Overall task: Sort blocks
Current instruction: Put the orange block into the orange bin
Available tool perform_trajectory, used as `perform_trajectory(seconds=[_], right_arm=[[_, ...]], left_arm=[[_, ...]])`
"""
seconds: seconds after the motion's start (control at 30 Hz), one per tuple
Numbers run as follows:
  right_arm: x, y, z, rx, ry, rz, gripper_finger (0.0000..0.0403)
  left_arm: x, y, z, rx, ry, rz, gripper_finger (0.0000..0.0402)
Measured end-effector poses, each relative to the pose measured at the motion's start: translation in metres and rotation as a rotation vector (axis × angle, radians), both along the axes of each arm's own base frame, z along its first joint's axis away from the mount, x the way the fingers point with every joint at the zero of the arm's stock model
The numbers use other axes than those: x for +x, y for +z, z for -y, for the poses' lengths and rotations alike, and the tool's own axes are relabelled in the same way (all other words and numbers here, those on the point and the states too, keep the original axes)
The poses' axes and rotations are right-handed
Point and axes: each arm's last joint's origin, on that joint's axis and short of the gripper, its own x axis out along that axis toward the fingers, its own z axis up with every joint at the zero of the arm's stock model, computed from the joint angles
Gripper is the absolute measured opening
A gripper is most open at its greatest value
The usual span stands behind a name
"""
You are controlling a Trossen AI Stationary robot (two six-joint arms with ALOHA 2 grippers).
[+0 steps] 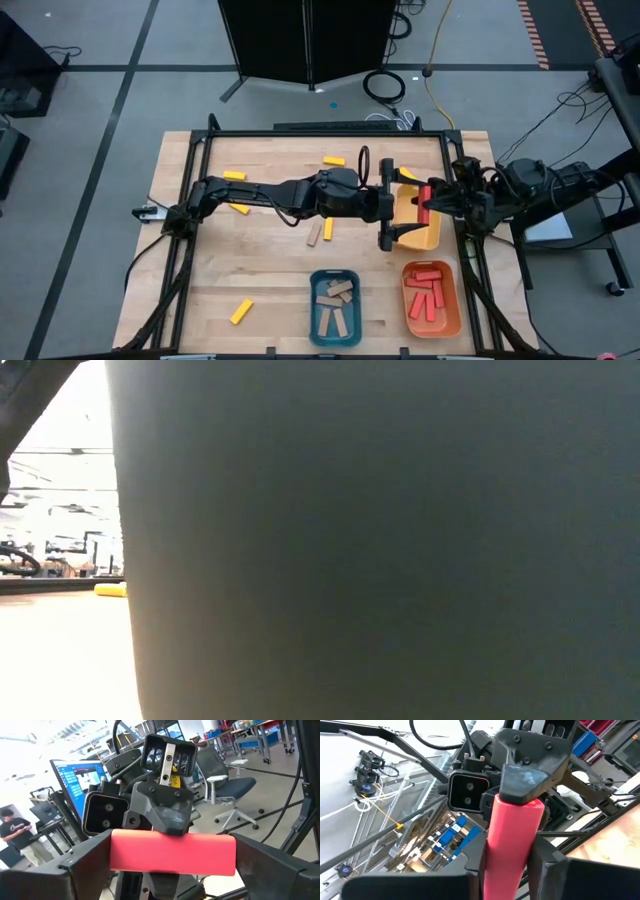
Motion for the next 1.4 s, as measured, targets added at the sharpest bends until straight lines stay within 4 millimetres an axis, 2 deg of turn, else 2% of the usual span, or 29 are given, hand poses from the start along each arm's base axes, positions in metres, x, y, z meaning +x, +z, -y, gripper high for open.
perform_trajectory(seconds=[0.27,0.47,0.67,0.77,0.97,1.03,1.23,1.4], right_arm=[[0.000,0.000,0.000,-0.013,-0.015,-0.001,0.0048],[0.000,0.000,0.000,-0.037,-0.025,0.007,0.0048],[0.000,0.000,0.001,-0.037,-0.025,0.007,0.0048],[0.000,0.000,0.001,-0.035,-0.031,0.010,0.0048],[-0.004,-0.001,0.001,-0.069,0.002,0.004,0.0048],[-0.004,-0.004,0.000,-0.083,0.007,-0.021,0.0048],[0.000,-0.022,-0.004,-0.131,0.112,-0.200,0.0048],[0.005,-0.047,-0.016,-0.094,0.307,-0.477,0.0048]], left_arm=[[-0.001,0.000,0.001,-0.060,0.034,-0.011,0.0380],[-0.013,0.015,-0.003,-0.159,0.035,-0.015,0.0381],[-0.014,0.015,-0.009,-0.202,0.160,-0.020,0.0382],[-0.023,0.020,-0.003,-0.201,0.293,-0.047,0.0382],[-0.064,0.052,0.002,-0.180,0.448,-0.073,0.0382],[-0.080,0.056,0.007,-0.192,0.478,-0.142,0.0382],[-0.126,0.048,0.009,-0.356,0.558,-0.426,0.0382],[-0.163,0.021,0.018,-0.377,0.695,-0.761,0.0382]])
